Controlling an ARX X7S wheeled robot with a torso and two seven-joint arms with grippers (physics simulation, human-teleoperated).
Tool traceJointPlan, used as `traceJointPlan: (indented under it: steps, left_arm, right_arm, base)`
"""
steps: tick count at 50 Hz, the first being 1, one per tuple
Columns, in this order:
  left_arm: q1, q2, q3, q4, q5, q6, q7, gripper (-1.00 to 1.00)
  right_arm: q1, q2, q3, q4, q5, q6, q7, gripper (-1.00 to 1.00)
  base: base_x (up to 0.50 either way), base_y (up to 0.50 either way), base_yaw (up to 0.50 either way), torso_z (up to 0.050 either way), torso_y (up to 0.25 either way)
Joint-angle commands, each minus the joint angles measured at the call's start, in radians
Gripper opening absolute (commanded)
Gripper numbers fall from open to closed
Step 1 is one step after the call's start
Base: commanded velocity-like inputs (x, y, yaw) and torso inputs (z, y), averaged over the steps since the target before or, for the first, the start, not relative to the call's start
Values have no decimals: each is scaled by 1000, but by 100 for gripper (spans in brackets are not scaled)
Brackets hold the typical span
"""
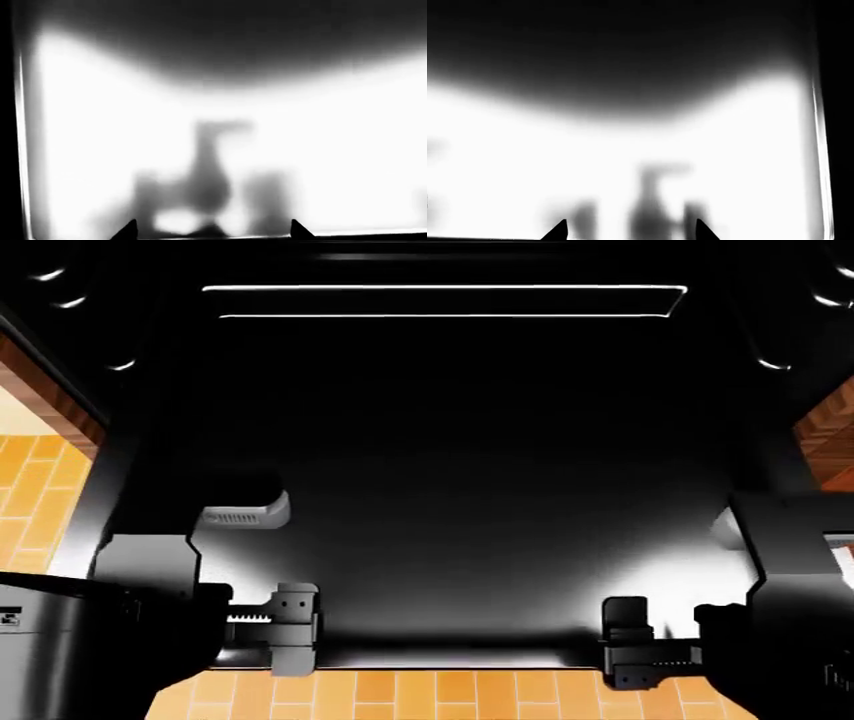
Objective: Fully slide the oven rack out.
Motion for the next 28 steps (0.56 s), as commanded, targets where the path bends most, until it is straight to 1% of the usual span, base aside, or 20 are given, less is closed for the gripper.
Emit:
traceJointPlan:
  steps: [1,5,8,13,18,23,28]
  left_arm:
    - [618,1,349,72,-180,-152,-31,100]
    - [623,-8,369,74,-197,-165,-35,100]
    - [644,-16,381,65,-186,-175,-12,100]
    - [746,-45,432,62,-107,-164,43,100]
    - [809,-70,467,78,-69,-156,70,100]
    - [884,-78,523,85,-35,-169,89,100]
    - [903,-92,532,106,-25,-166,105,100]
  right_arm:
    - [-613,51,-312,2,116,247,62,100]
    - [-631,65,-327,-15,119,258,53,100]
    - [-666,80,-344,-22,93,253,10,100]
    - [-749,128,-383,-45,-4,224,-91,100]
    - [-821,169,-429,-62,-83,210,-168,100]
    - [-882,179,-475,-68,-145,204,-221,100]
    - [-932,174,-515,-74,-207,219,-264,100]
  base:
    - [0,0,0,0,-45]
    - [-7,-1,0,0,-45]
    - [-9,-4,0,0,-46]
    - [-5,-3,0,0,-46]
    - [-8,-3,0,0,-45]
    - [-8,-4,-4,0,-43]
    - [-3,-3,-1,0,-43]
